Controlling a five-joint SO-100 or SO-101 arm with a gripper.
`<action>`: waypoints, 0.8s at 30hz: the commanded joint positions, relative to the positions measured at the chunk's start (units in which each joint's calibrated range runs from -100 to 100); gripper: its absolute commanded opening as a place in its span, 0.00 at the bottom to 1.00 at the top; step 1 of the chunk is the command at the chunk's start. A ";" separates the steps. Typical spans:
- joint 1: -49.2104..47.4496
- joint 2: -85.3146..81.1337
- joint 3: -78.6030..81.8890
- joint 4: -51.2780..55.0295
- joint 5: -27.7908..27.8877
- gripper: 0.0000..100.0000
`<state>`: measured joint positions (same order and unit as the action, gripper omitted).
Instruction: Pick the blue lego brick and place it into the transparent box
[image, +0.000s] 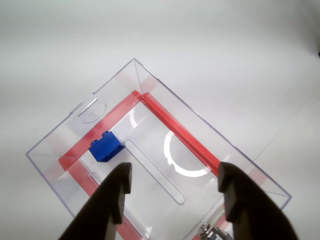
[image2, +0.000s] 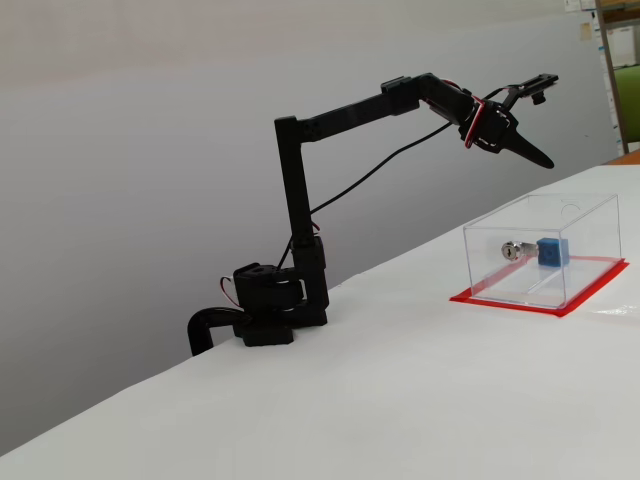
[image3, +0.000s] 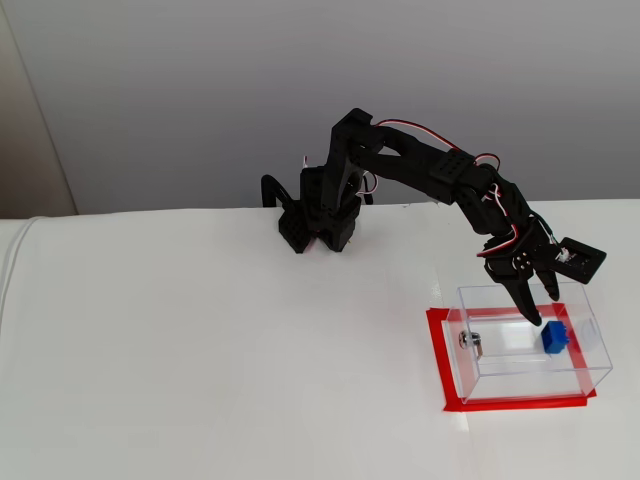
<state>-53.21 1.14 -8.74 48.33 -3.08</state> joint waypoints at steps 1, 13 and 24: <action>0.52 -1.10 -1.12 -0.72 0.26 0.20; 2.30 -2.03 -1.12 -0.72 0.31 0.01; 9.69 -8.57 -0.30 -0.46 2.24 0.02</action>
<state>-46.58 -2.58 -8.74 48.33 -2.15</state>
